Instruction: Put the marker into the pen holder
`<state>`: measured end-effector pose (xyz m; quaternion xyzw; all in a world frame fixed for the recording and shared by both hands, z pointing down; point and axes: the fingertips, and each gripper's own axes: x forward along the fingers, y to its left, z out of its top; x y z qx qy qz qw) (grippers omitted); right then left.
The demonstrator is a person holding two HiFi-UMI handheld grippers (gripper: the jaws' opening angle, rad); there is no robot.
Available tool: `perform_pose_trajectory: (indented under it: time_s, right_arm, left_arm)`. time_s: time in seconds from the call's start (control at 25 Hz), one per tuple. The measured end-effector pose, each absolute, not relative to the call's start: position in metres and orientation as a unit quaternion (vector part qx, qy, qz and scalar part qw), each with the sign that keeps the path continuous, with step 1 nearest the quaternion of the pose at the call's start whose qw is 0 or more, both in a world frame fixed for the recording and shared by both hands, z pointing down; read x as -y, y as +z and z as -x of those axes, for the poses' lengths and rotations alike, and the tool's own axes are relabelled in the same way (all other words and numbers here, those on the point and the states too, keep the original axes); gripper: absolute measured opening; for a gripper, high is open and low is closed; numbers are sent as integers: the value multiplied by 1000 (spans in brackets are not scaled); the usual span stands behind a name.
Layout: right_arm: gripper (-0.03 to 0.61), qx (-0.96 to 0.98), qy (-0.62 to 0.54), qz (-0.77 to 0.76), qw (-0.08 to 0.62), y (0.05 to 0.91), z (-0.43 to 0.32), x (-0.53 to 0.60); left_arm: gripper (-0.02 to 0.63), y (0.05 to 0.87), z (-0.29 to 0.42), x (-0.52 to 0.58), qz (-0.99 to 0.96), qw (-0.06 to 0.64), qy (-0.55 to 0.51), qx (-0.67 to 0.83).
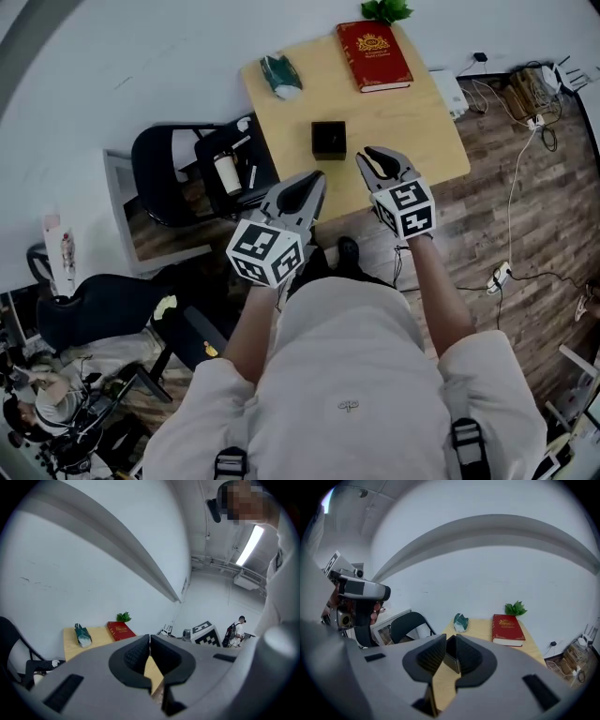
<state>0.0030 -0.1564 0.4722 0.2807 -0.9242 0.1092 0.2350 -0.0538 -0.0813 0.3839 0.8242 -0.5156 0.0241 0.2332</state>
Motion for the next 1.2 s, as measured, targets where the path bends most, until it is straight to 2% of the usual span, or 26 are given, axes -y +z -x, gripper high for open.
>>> perform_pose_trajectory:
  time_s: [1.2]
  right_arm:
    - [20,965,59,-210,148,380,-28,83]
  left_arm:
    - [9,359,18,30,-795,197,11,574]
